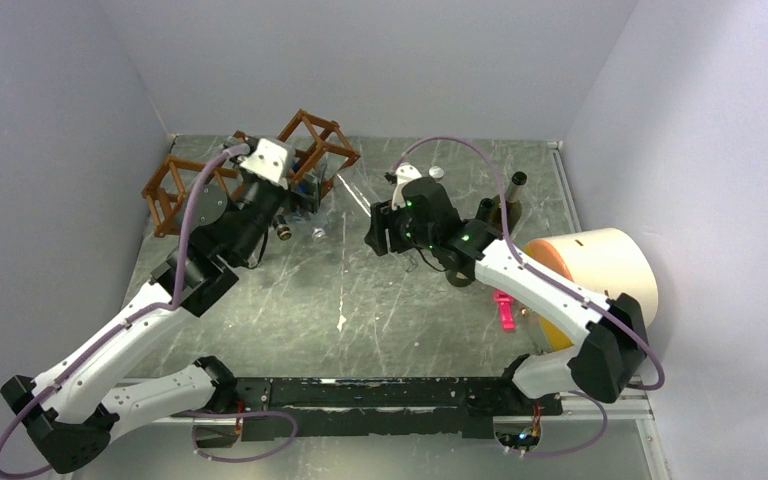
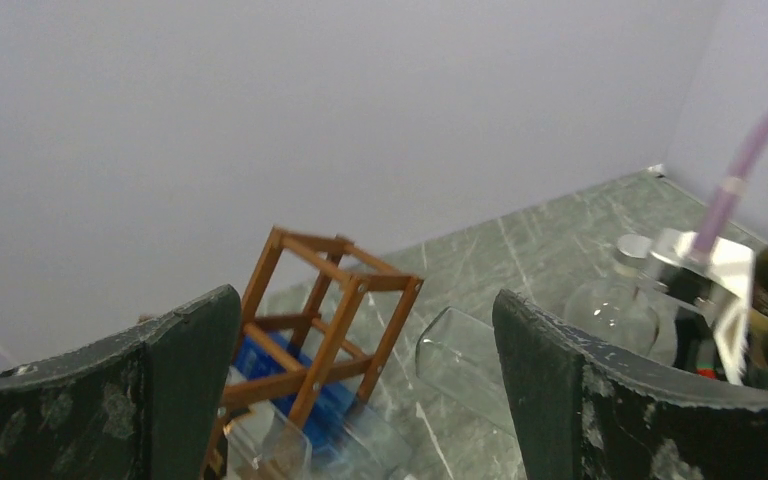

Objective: Put the wine bottle on the wine rack

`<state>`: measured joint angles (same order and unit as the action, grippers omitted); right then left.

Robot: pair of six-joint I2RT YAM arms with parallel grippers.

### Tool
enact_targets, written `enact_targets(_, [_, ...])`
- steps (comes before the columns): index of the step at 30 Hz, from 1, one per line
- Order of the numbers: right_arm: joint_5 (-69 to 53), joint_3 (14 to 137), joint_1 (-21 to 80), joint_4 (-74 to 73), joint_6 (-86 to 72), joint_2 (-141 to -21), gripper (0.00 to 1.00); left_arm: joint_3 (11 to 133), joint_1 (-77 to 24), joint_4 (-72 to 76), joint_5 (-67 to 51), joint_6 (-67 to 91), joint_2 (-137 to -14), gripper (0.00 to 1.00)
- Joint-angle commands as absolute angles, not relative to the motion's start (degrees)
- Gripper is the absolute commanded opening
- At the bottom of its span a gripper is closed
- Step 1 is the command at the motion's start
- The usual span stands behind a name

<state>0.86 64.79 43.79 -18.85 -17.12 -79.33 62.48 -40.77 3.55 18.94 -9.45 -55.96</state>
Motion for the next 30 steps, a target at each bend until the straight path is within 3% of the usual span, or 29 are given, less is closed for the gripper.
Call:
enact_targets(1, [0.07, 65.31, 43.68, -10.71, -18.16, -81.4, 0.0, 63.62, -33.86, -2.55, 22.4, 2.68, -58.99, 0.99])
enact_targets(8, [0.37, 68.52, 43.69, -8.54, -18.09, -87.53, 0.0, 62.67, -24.87, -4.54, 19.36, 13.61, -62.28, 0.99])
enact_targets(18, [2.71, 74.88, 43.69, -6.74, -17.77, -95.36, 0.0, 60.63, -19.84, -6.14, 19.26, 19.06, -64.34, 0.99])
enact_targets(23, [5.85, 77.68, 43.79, -5.93, -17.64, -98.73, 0.0, 58.8, -19.3, -3.74, 19.7, 9.3, -63.43, 1.0])
enact_targets(26, [6.32, 79.56, 43.81, -5.97, -17.43, -100.95, 0.0, 56.94, -19.28, -2.22, 23.25, 9.91, -61.68, 1.0])
enact_targets(30, [6.44, 82.01, 43.79, -5.28, -16.51, -103.9, 0.0, 54.82, -19.31, -0.27, 19.6, 9.21, -59.12, 0.99])
